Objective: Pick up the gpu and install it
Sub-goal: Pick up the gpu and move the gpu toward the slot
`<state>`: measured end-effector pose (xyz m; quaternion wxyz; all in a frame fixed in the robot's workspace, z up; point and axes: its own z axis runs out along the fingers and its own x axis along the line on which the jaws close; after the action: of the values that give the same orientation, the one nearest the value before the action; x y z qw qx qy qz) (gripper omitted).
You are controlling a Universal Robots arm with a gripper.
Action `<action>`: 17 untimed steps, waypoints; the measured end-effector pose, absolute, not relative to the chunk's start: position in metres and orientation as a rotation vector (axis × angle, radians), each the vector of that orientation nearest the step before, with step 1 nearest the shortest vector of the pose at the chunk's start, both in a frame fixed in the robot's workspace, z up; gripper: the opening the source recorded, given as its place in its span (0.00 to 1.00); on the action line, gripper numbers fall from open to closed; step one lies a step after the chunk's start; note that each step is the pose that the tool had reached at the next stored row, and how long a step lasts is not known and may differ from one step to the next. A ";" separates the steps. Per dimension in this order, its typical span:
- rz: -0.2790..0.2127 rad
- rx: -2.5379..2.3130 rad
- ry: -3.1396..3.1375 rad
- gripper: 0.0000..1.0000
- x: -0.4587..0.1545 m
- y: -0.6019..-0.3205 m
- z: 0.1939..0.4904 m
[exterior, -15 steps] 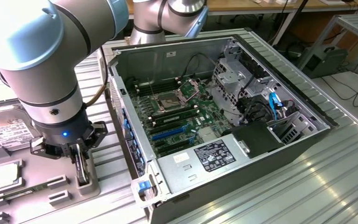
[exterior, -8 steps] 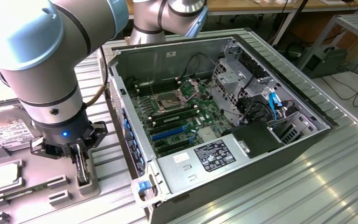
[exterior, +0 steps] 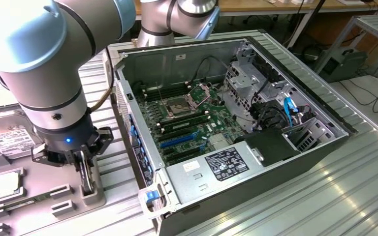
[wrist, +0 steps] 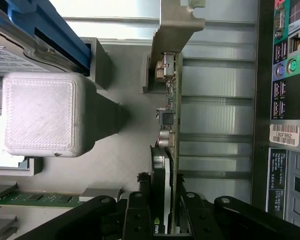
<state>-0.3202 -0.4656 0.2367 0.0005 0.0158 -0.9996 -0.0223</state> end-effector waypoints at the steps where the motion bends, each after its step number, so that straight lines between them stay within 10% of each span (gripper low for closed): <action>1: -0.070 0.050 -3.139 0.28 -0.320 -0.466 0.241; 17: -0.070 0.050 -3.139 0.28 -0.320 -0.466 0.316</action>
<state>-0.3202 -0.4656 0.3156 0.0005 0.0158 -0.9996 -0.0223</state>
